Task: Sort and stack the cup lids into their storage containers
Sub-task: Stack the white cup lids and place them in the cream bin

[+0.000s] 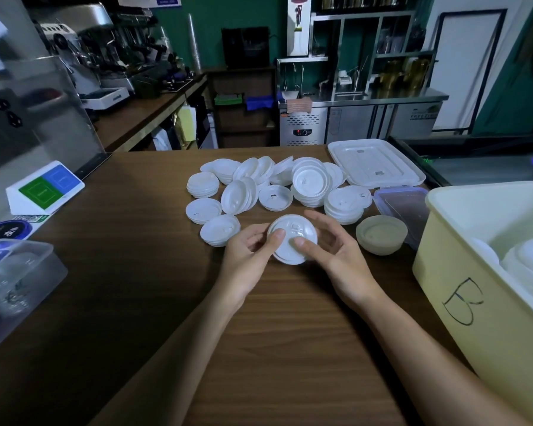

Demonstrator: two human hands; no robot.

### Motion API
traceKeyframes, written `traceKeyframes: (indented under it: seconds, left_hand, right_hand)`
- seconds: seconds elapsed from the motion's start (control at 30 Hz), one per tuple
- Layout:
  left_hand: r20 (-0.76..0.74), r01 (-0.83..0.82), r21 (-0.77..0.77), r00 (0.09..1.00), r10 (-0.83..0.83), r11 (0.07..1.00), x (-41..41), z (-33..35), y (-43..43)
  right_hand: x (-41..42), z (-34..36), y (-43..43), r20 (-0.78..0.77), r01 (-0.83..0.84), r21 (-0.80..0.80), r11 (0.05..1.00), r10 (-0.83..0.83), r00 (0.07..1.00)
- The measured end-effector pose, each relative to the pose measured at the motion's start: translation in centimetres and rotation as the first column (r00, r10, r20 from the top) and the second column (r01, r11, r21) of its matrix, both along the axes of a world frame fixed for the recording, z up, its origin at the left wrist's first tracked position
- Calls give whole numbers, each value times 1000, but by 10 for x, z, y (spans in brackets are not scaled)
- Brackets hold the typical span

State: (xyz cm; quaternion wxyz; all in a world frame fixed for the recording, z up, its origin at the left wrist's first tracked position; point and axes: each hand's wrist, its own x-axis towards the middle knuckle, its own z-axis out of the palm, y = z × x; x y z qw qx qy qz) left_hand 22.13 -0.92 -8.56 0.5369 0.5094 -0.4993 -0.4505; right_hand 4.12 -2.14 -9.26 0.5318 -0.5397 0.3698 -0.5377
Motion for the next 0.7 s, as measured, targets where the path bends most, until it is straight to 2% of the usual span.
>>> traceKeyframes:
  seconds: [0.03,0.07,0.1,0.17,0.2,0.27,0.3,0.37,0.4,0.47,0.53,0.63,0.7]
  left_hand:
    - [29,7,-6,1000,-6,1000,1,-1,0]
    - [126,18,-35,992,-14,999,4,-2,0]
    - [288,24,-88,958,2,996,7,-3,-1]
    - [581,7,-222,804,126,975,16,-6,-3]
    - [637,-25,-316,735,232,948,21,-5,-4]
    - [651,-103,-491,617,443,865,34,-4,-8]
    - [672,-142,-528,534,514,837,41,-6,-12]
    - [773,-190,-475,375,511,859,53,-10,-17]
    - [826,-193,-413,333,455,890,57,-11,-18]
    - [876,-184,-325,311,368,928,56,-12,-16]
    - [880,-151,-303,335,337,941,52,-10,-13]
    - [866,-86,-295,398,304,952,40,-8,-10]
    - [827,-86,-283,482,288,955,35,-7,-9]
  right_hand:
    - [-1,-1,0,-15,3,-3,1000,-3,1000]
    - [-1,-1,-1,-32,9,-5,1000,-9,999]
    - [-1,-1,-1,-43,13,-2,1000,-13,999]
    - [-2,-3,-2,-46,23,6,1000,-23,999]
    - [-2,-3,-3,-44,33,8,999,-33,998]
    - [-2,-3,-3,-41,60,7,998,-60,997]
    - [-2,-3,-4,-41,73,6,997,-73,996]
    - [-2,-3,-3,-35,91,13,996,-91,995]
    - [-2,-3,-3,-30,98,17,995,-98,995]
    - [-4,-2,-4,-32,107,24,994,-106,994]
    - [-7,0,-6,-43,116,24,993,-115,992]
    - [-13,-1,-11,-50,161,22,987,-159,986]
    - [-13,-2,-11,-61,182,16,983,-180,982]
